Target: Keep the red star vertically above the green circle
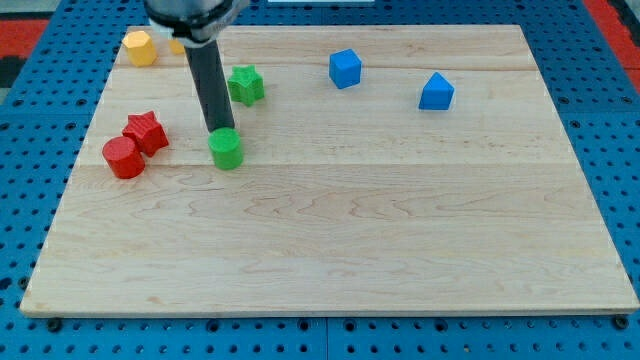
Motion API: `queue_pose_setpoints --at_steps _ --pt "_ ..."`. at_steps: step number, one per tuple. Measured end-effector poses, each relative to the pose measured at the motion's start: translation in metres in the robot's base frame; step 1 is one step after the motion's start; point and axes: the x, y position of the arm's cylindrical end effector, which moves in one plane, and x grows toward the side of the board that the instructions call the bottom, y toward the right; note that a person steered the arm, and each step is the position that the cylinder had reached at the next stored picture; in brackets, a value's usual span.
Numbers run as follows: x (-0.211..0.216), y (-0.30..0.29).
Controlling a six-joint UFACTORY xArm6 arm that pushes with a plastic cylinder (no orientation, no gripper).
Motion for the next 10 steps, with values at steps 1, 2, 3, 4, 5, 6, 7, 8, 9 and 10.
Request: queue_pose_setpoints --at_steps 1,2,3,4,5,6,7,8,9,10 --pt "-0.013 -0.006" --pt "-0.045 -0.037" --pt "-0.061 -0.118" --pt "-0.008 -0.162" --pt "0.009 -0.127" --pt "0.016 -0.076" --pt "0.012 -0.044" --pt "0.004 -0.05" --pt "-0.012 -0.071" --pt "-0.011 -0.026"
